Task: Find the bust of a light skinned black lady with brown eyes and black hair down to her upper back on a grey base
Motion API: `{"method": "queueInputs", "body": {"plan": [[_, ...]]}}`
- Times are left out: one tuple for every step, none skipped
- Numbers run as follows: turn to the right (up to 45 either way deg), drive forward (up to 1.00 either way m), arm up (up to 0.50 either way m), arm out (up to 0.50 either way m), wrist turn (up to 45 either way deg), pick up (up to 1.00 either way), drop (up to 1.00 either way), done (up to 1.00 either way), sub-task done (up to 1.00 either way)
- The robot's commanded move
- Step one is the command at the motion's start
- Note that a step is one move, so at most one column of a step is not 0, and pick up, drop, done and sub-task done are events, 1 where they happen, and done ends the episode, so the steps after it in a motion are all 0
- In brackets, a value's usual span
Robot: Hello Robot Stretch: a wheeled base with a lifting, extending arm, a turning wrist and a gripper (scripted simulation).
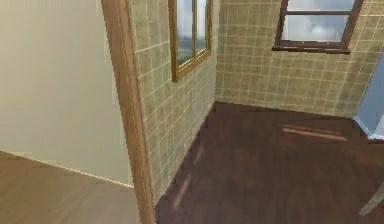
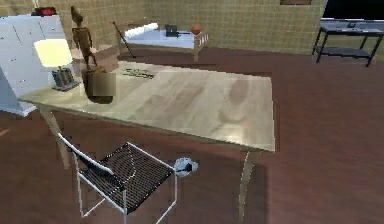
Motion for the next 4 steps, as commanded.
{"method": "queueInputs", "body": {"plan": [[-15.0,0.00,0.00,0.00,0.0,0.00,0.00,0.00,0.00],[0.0,0.40,0.00,0.00,0.0,0.00,0.00,0.00,0.00],[-39.0,0.00,0.00,0.00,0.0,0.00,0.00,0.00,0.00],[0.0,1.00,0.00,0.00,0.0,0.00,0.00,0.00,0.00]]}}
